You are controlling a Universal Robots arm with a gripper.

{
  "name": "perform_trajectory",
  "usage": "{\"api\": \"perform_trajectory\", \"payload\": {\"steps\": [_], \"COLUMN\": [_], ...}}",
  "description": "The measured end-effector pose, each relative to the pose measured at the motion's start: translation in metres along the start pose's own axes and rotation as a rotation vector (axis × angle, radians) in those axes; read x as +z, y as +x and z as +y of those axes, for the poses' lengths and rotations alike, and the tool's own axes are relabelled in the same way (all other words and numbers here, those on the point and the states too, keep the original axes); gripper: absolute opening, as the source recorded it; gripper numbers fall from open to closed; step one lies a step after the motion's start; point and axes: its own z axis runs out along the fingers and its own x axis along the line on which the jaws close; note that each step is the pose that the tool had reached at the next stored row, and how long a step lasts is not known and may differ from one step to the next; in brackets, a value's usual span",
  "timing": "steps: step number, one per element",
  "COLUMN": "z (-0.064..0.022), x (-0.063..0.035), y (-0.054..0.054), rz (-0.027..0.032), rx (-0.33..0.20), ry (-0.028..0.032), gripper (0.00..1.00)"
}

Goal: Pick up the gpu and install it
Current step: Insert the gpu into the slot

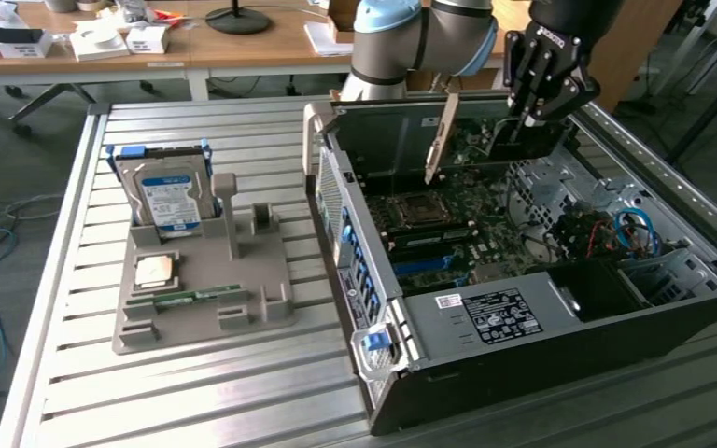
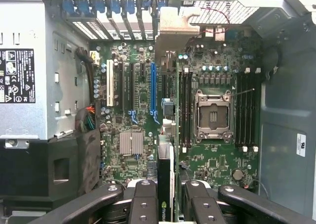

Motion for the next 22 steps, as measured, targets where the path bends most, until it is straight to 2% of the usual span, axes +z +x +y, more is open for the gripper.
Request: {"api": "perform_trajectory", "payload": {"steps": [5,18,22], "z": [0.0001,0.0014,0.0016], "x": [0.0020,0.0229,0.0257], "y": [0.000,0.000,0.000], "rz": [-0.0004,-0.0002,0.0001], "rx": [0.000,0.000,0.000], "ry": [0.0001,0.0015,0.0017], "gripper": [0.26,0.26,0.26]}}
